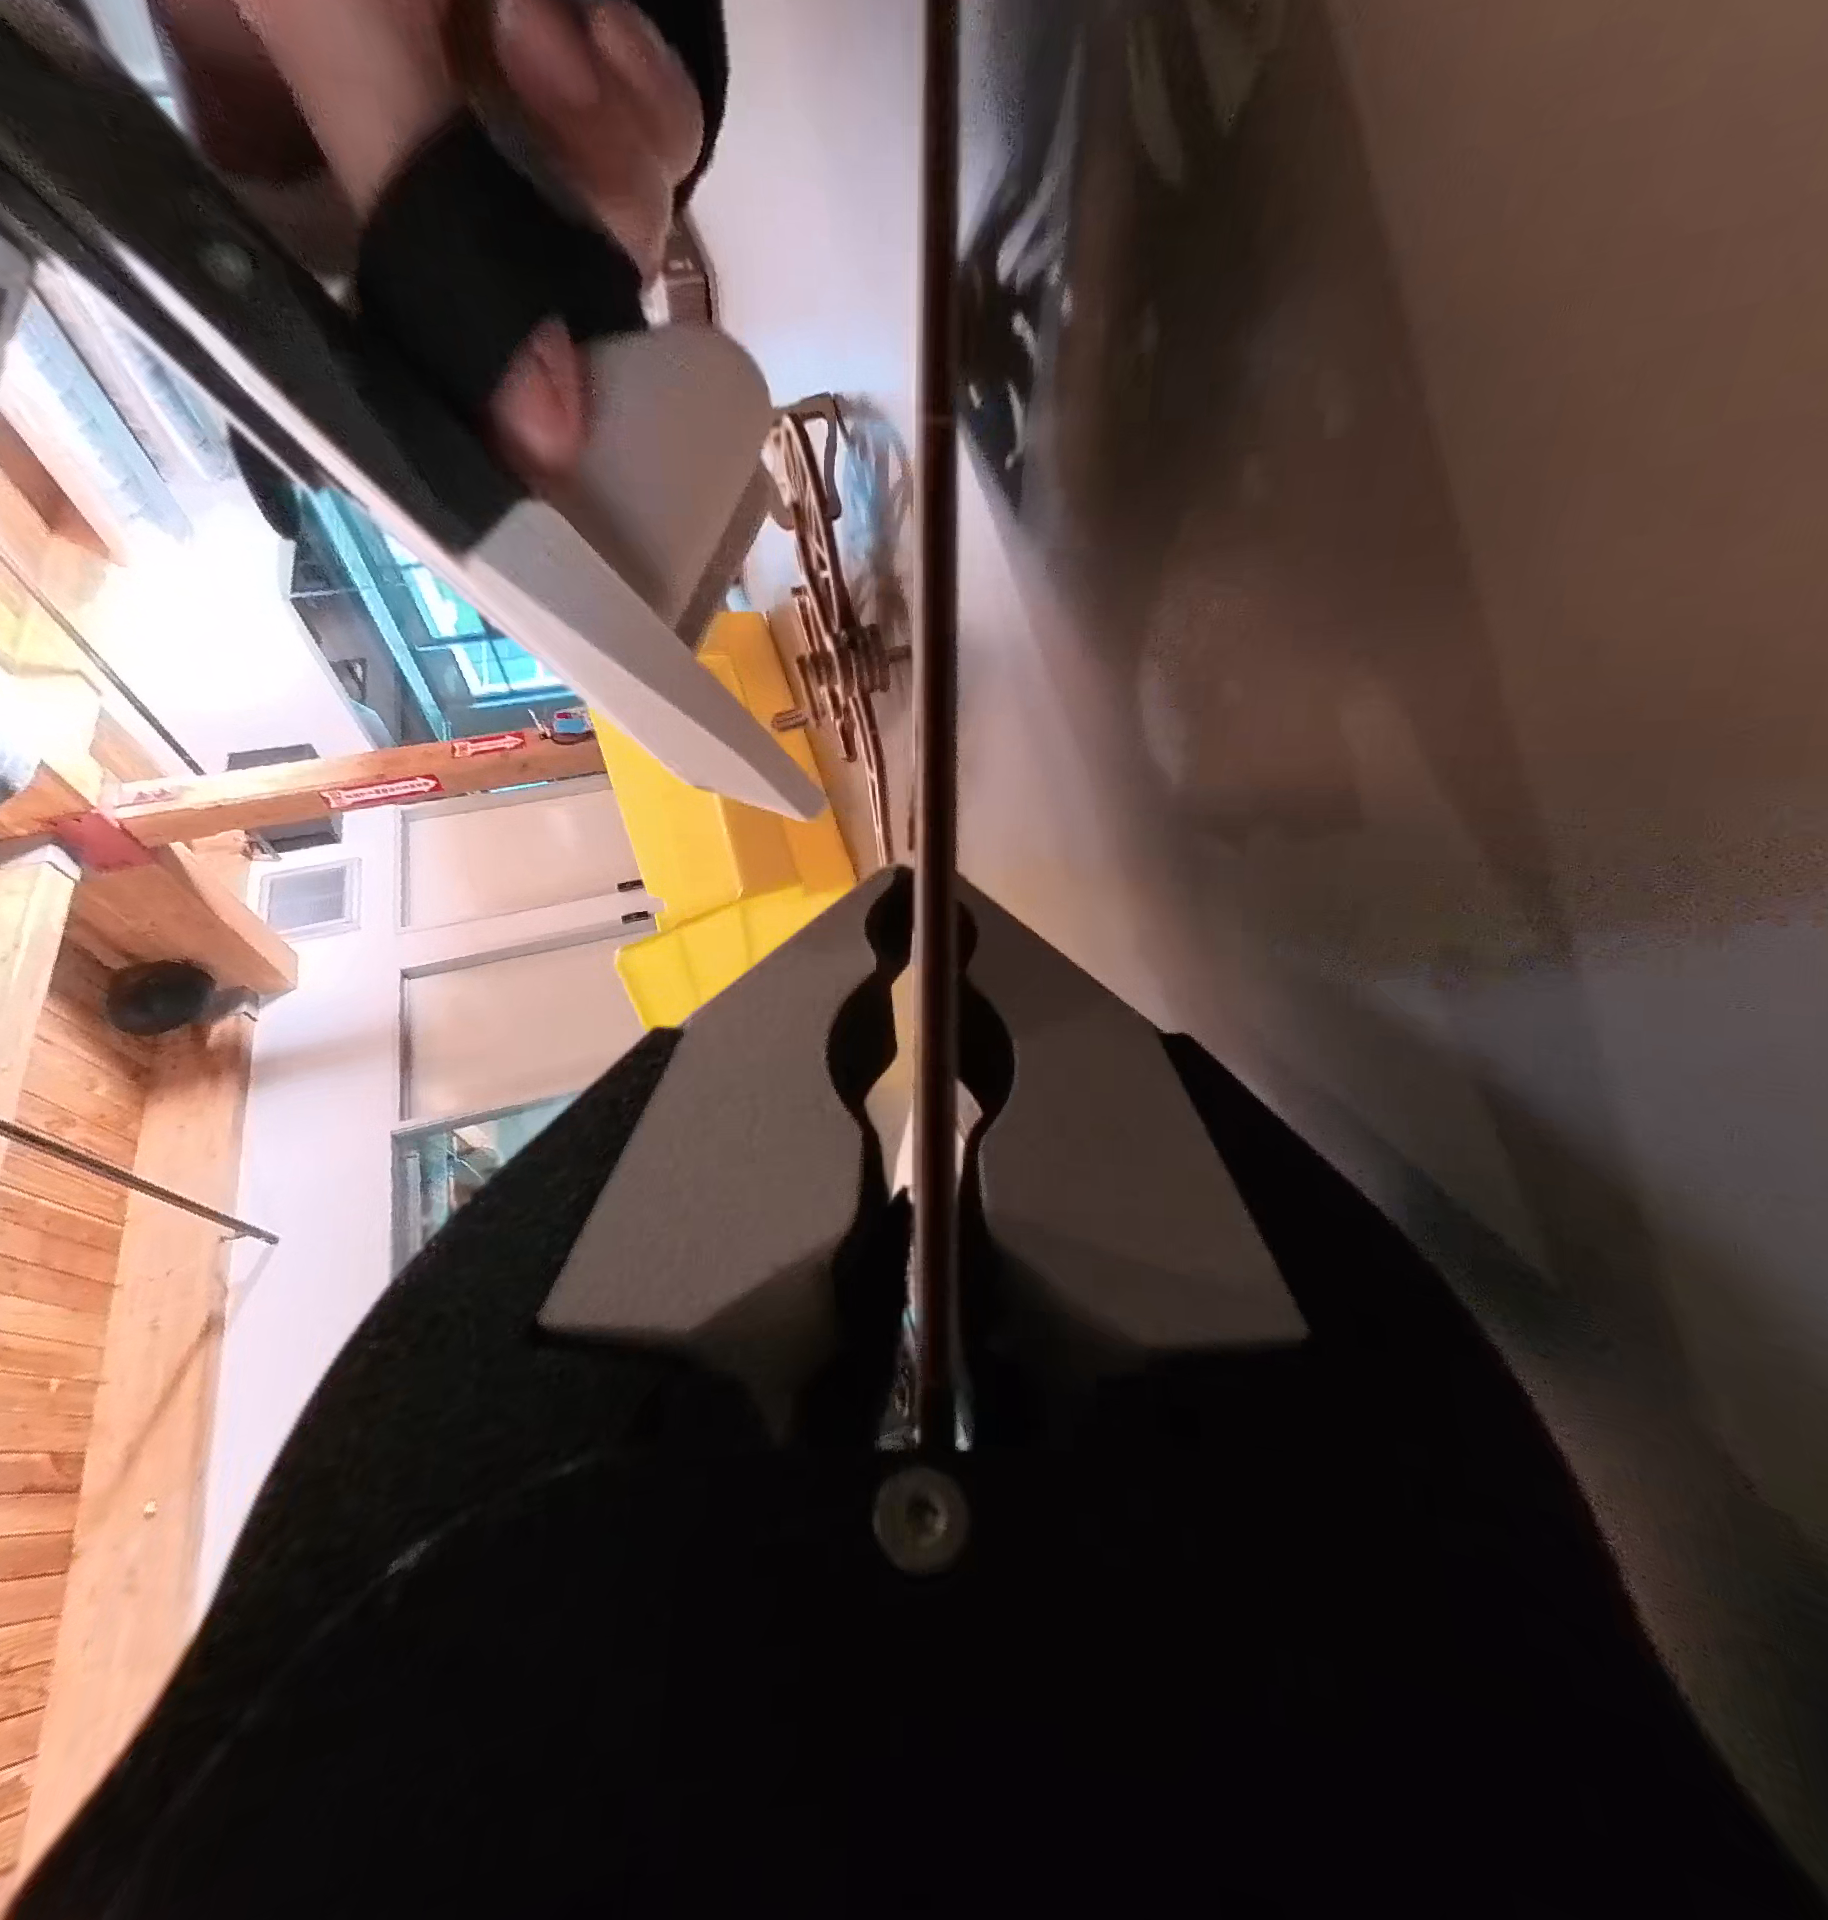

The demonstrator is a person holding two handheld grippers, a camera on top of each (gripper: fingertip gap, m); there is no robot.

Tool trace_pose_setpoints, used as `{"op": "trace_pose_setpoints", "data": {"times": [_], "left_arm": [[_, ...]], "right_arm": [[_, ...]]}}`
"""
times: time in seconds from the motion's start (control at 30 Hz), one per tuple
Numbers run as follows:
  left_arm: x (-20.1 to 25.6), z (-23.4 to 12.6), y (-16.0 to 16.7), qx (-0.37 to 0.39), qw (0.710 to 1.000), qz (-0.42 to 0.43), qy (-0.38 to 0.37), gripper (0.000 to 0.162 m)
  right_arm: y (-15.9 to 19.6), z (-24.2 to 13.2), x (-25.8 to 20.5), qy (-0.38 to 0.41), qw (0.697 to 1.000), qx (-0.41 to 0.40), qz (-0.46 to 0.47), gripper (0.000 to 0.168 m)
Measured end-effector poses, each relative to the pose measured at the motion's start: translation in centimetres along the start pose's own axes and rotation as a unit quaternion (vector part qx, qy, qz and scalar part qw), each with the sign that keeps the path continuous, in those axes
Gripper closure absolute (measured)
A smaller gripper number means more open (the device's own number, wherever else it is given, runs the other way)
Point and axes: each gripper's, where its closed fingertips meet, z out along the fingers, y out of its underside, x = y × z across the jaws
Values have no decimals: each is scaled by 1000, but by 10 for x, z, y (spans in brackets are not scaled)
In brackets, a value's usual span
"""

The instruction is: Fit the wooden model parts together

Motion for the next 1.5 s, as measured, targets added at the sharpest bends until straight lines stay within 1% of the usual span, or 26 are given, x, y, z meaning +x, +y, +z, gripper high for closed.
{"op": "trace_pose_setpoints", "data": {"times": [0.03, 0.2, 0.27, 0.33, 0.43, 0.53, 0.6, 0.67, 0.7, 0.73, 0.9, 1.07, 1.3, 1.4, 1.5], "left_arm": [[0, 0, 2, -1, 1000, -3, 2, 162], [2, 0, -1, 2, 1000, 0, 5, 162], [2, 0, -1, 1, 1000, 7, 4, 161], [-2, -1, -1, 0, 999, 33, -15, 162], [-15, -6, -5, -2, 994, 87, -69, 161], [-27, -11, -5, -3, 990, 88, -108, 162], [-28, -12, -7, 0, 990, 88, -112, 162], [-28, -12, -8, 2, 990, 88, -111, 162], [-28, -12, -8, 3, 990, 88, -111, 161], [-28, -12, -8, 3, 990, 88, -111, 162], [-27, -12, -10, 6, 990, 89, -108, 162], [-25, -12, -10, 7, 991, 89, -102, 161], [-15, -9, -9, 6, 993, 93, -68, 162], [-12, -8, -8, 3, 994, 94, -59, 162], [-11, -8, -6, -1, 994, 96, -52, 162]], "right_arm": [[0, -1, -3, -13, 1000, 3, 7, 168], [13, 7, -5, -23, 999, -32, 11, 168], [14, 10, -4, -24, 999, -35, 18, 164], [12, 8, -2, -35, 998, -29, 45, 160], [7, 0, -7, -97, 988, -5, 123, 154], [0, -11, -17, -191, 958, 21, 215, 154], [0, -12, -16, -212, 945, 29, 246, 75], [-4, -13, -15, -233, 933, 44, 271, 2], [-6, -14, -16, -247, 925, 52, 285, 77], [-6, -14, -16, -254, 920, 52, 294, 157], [-3, -9, -16, -260, 916, 44, 301, 163], [-2, -7, -15, -256, 918, 40, 299, 165], [8, 1, -15, -167, 968, -12, 188, 166], [10, 3, -15, -130, 982, -44, 128, 167], [11, 6, -15, -100, 989, -78, 81, 167]]}}
